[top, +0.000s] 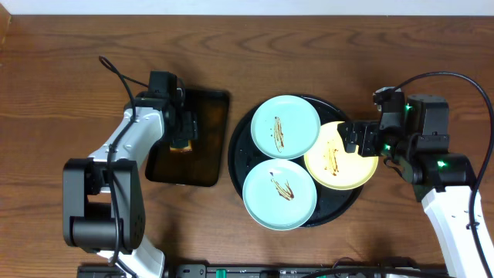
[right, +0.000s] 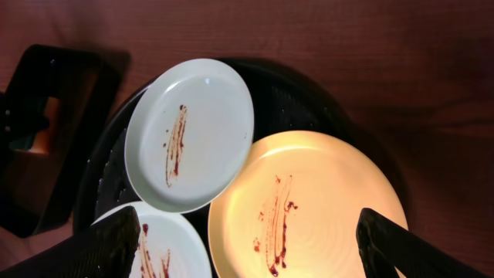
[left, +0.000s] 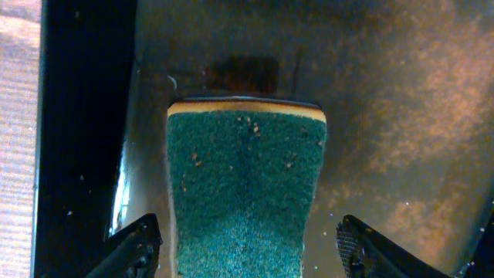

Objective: Clean dirty plates on tray and stack at the side
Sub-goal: 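Lower left gripper and pinch the green-orange sponge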

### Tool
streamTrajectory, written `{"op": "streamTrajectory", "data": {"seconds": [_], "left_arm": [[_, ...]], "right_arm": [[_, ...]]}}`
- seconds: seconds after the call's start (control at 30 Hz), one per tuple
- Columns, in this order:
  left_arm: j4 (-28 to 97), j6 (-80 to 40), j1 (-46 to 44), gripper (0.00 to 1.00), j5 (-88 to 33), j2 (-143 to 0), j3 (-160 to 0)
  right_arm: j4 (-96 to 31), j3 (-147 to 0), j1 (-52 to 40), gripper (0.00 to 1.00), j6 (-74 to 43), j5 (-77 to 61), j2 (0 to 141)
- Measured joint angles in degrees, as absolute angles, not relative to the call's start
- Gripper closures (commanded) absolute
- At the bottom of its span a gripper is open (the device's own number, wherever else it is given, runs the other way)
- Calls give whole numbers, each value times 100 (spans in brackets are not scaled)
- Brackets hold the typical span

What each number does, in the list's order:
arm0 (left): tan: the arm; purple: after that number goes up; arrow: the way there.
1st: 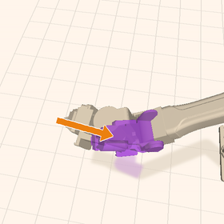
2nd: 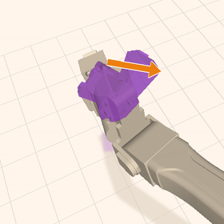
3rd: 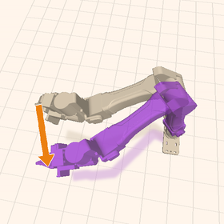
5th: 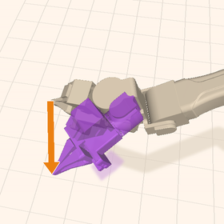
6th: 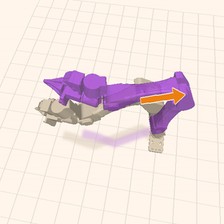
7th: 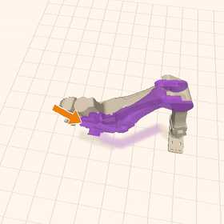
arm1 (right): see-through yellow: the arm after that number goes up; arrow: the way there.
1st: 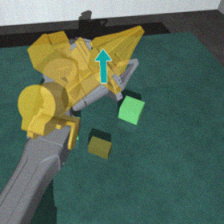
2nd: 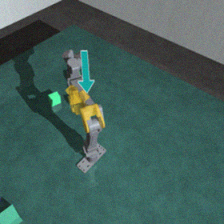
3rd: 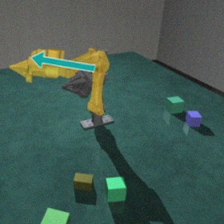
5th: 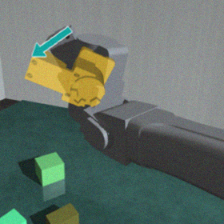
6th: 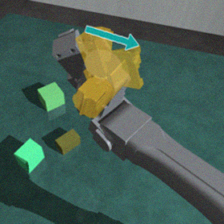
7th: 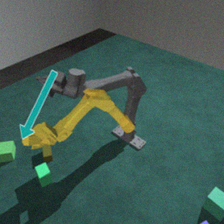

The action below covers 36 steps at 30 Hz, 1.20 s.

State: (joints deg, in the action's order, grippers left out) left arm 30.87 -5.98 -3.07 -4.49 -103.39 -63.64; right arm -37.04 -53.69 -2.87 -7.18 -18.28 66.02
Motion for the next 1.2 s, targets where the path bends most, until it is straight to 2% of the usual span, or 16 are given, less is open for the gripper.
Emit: {"op": "streamTrajectory", "data": {"seconds": [0.07,0.27,0.4,0.5,0.57,0.67,0.73,0.77,0.93,0.97,1.0,1.03,1.07,1.1,1.17,1.2], "left_arm": [[3079,-598,-307,35,-449,-10377,-6364],[3061,-622,-307,70,-434,-10425,-6364],[3041,-615,-307,73,-432,-10427,-6364],[3009,-642,-307,89,-432,-10447,-6364],[2989,-674,-307,92,-429,-10499,-6364],[2967,-720,-307,85,-429,-10554,-6364],[2954,-768,-307,87,-429,-10556,-6364],[2954,-781,-307,92,-432,-10556,-6364],[2954,-812,-307,92,-429,-10556,-6364],[2954,-814,-307,83,-429,-10556,-6364],[2954,-799,-307,53,-427,-10556,-6364],[2954,-799,-307,42,-429,-10556,-6364],[2954,-832,-307,42,-429,-10558,-6364],[2954,-838,-307,52,-432,-10569,-6364],[2956,-921,-307,92,-432,-10613,-6364],[2956,-895,-307,92,-432,-10632,-6364]], "right_arm": [[-3704,-5367,-287,14,-718,-1828,6602],[-3704,-5367,-287,14,-718,-1826,6602],[-3704,-5369,-287,14,-718,-1826,6602],[-3704,-5369,-287,14,-718,-1828,6602],[-3704,-5367,-287,14,-718,-1828,6602],[-3704,-5367,-287,14,-718,-1828,6602],[-3704,-5367,-287,14,-718,-1828,6602],[-3704,-5369,-287,14,-718,-1828,6602],[-3706,-5367,-287,14,-718,-1828,6602],[-3706,-5367,-287,14,-718,-1828,6602],[-3706,-5367,-287,14,-718,-1828,6602],[-3706,-5367,-287,14,-718,-1828,6602],[-3708,-5367,-287,14,-718,-1828,6602],[-3710,-5367,-287,14,-718,-1828,6602],[-3715,-5369,-287,14,-718,-1828,6602],[-3719,-5367,-287,14,-718,-1828,6602]]}}
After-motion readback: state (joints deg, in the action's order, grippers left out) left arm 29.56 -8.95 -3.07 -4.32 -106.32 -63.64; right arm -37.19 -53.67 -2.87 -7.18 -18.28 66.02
